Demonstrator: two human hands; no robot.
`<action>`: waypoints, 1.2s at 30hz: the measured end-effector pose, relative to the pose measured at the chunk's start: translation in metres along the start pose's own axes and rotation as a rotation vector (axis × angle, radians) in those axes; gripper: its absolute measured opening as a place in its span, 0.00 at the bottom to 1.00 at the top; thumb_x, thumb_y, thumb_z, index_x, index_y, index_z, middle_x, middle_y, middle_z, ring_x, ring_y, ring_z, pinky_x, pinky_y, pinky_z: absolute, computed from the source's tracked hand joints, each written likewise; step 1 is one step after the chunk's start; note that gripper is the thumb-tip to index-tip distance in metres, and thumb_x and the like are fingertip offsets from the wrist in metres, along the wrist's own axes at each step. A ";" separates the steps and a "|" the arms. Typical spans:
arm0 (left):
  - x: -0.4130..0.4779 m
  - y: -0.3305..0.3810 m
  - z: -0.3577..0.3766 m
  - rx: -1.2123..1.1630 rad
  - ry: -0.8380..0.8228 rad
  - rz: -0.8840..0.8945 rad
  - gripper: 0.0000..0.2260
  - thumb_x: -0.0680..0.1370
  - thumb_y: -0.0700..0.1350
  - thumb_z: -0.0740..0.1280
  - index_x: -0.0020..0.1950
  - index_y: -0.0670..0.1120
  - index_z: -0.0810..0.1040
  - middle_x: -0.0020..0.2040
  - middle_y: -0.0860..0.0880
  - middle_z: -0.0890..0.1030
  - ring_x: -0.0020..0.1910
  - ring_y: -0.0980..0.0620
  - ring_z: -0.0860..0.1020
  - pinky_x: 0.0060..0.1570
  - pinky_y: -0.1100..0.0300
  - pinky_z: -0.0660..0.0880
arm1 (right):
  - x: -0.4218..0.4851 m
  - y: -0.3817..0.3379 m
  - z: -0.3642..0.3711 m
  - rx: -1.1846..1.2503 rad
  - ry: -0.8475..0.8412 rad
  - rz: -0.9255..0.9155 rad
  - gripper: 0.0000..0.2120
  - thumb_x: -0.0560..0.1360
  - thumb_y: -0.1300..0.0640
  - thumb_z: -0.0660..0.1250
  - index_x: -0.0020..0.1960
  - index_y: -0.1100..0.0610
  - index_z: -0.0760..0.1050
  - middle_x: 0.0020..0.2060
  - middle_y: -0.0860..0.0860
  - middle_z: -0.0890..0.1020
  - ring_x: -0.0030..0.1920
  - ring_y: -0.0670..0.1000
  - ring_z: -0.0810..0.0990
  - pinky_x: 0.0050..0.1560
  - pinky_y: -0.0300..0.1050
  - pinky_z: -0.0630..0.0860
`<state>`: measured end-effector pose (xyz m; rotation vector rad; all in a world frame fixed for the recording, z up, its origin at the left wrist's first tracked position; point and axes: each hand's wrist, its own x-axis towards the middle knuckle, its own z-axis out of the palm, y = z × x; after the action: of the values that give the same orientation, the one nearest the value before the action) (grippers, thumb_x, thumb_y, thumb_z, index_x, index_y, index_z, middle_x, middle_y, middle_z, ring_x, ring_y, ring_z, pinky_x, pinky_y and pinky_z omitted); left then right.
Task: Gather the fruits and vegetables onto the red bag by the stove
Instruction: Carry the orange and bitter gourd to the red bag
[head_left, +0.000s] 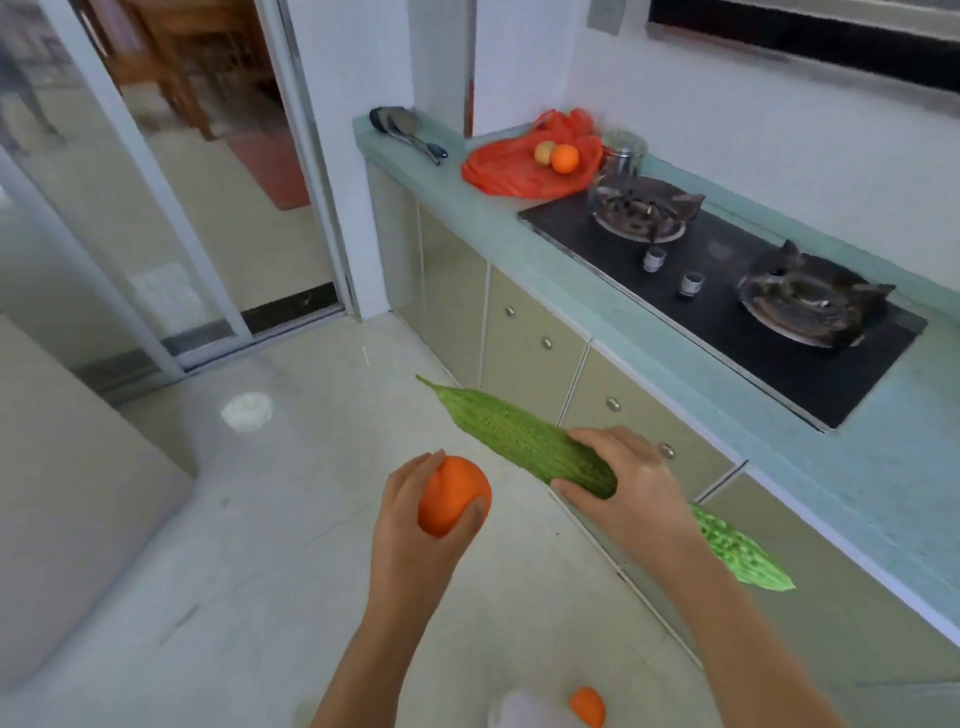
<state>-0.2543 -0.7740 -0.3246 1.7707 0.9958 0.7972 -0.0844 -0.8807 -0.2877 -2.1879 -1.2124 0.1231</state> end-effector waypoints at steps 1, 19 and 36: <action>0.006 -0.004 -0.005 -0.001 0.014 -0.013 0.23 0.68 0.43 0.74 0.61 0.55 0.72 0.59 0.55 0.71 0.54 0.58 0.71 0.44 0.79 0.65 | 0.011 -0.004 0.009 0.007 -0.022 -0.015 0.22 0.67 0.51 0.73 0.59 0.52 0.75 0.50 0.48 0.77 0.52 0.49 0.73 0.51 0.43 0.70; 0.281 -0.024 -0.078 0.151 0.119 -0.004 0.25 0.69 0.50 0.73 0.63 0.57 0.69 0.61 0.59 0.67 0.53 0.60 0.68 0.44 0.73 0.68 | 0.304 -0.066 0.125 0.128 -0.089 -0.185 0.22 0.68 0.52 0.73 0.60 0.54 0.74 0.48 0.50 0.78 0.50 0.51 0.74 0.48 0.45 0.73; 0.503 -0.086 -0.105 0.072 0.122 0.015 0.25 0.68 0.46 0.75 0.56 0.64 0.67 0.57 0.65 0.68 0.55 0.71 0.67 0.45 0.73 0.68 | 0.506 -0.093 0.211 0.098 -0.083 -0.099 0.21 0.67 0.52 0.74 0.58 0.54 0.75 0.47 0.50 0.78 0.49 0.51 0.75 0.46 0.43 0.72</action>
<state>-0.1348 -0.2671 -0.3191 1.8095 1.1045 0.8977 0.0601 -0.3434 -0.2973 -2.0529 -1.3296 0.2291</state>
